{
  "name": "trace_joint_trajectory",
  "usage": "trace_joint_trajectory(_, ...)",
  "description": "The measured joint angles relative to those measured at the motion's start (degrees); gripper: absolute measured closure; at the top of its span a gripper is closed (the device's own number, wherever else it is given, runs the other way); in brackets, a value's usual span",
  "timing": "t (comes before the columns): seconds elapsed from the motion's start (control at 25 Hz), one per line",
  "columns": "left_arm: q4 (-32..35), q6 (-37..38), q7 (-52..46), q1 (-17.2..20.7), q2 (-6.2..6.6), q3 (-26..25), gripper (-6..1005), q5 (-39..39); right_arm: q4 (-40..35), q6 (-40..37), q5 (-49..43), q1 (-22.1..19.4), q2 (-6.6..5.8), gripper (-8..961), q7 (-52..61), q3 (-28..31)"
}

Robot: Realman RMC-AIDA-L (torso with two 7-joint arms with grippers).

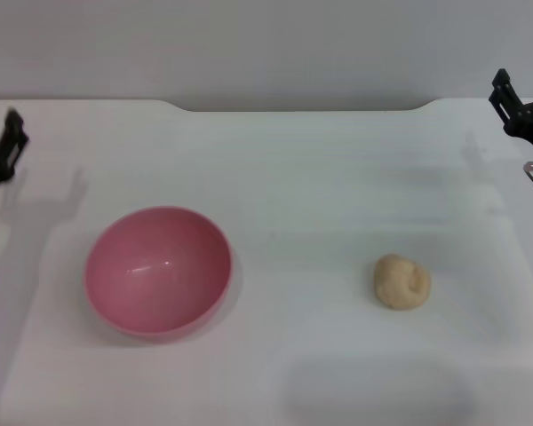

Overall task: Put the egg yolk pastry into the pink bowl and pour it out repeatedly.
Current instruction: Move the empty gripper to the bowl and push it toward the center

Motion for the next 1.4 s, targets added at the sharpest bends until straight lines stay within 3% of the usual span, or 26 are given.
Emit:
trace_joint_trajectory(0.08,3.5,-1.3,-5.6,-1.3,0.0,2.0,197,0.5,0.1,0.0,-0.1,0.0,0.01,258,0.0,0.0)
trace_joint_trajectory(0.16,10.0,-4.6,-17.2,-3.2,0.0,7.2,198,1.3,0.3,0.0,-0.2,0.0,0.02,258,0.0,0.0)
trace_joint_trajectory(0.28,22.2,-11.4,-36.1,-4.8,0.16,21.1,198,1.9,0.4,0.0,-0.2,-0.1,0.04,258,0.0,0.0)
trace_joint_trajectory(0.36,30.8,-15.9,-50.8,-4.2,0.77,33.7,198,3.5,0.4,0.0,-0.2,-0.1,0.05,258,0.0,0.0)
trace_joint_trajectory(0.48,44.6,-18.2,-73.5,-1.0,3.17,50.6,198,9.5,0.4,0.0,-0.2,-0.1,0.05,258,0.0,0.0)
trace_joint_trajectory(0.6,57.6,-14.9,-95.7,1.6,5.67,59.1,198,21.2,0.4,-0.1,-0.3,-0.1,0.05,257,0.0,0.0)
trace_joint_trajectory(0.64,65.8,-8.9,-107.9,2.2,6.29,60.1,198,31.9,0.4,-0.1,-0.3,0.1,0.05,257,0.0,0.0)
trace_joint_trajectory(0.68,65.8,-8.9,-107.9,2.2,6.29,60.1,198,31.9,0.4,-0.1,-0.3,0.1,0.05,257,0.0,0.0)
trace_joint_trajectory(0.76,72.7,0.4,-116.8,2.2,6.34,59.2,198,41.1,0.4,-0.1,-0.3,0.2,0.05,257,0.0,0.0)
trace_joint_trajectory(0.84,75.0,3.8,-119.2,2.0,6.32,58.9,198,43.8,0.4,-0.1,-0.3,0.4,0.05,257,0.0,0.0)
trace_joint_trajectory(0.88,81.1,13.7,-122.9,1.4,5.96,58.4,197,49.7,0.4,-0.1,-0.3,0.5,0.05,258,0.0,0.0)
trace_joint_trajectory(1.0,85.8,20.8,-124.1,1.0,4.97,58.4,197,53.1,0.4,0.1,-0.3,0.8,0.05,258,0.0,0.0)
trace_joint_trajectory(1.16,88.8,25.4,-124.5,0.0,2.68,58.9,197,59.0,0.4,0.3,-0.3,1.2,-0.02,257,0.0,0.0)
trace_joint_trajectory(1.2,88.7,26.8,-124.2,-0.9,1.58,59.3,197,61.7,0.4,0.4,-0.3,1.3,-0.04,257,0.0,0.0)
trace_joint_trajectory(1.4,87.3,28.9,-124.0,-2.4,0.13,60.4,197,64.3,0.4,0.5,-0.3,1.4,-0.04,258,0.0,0.0)
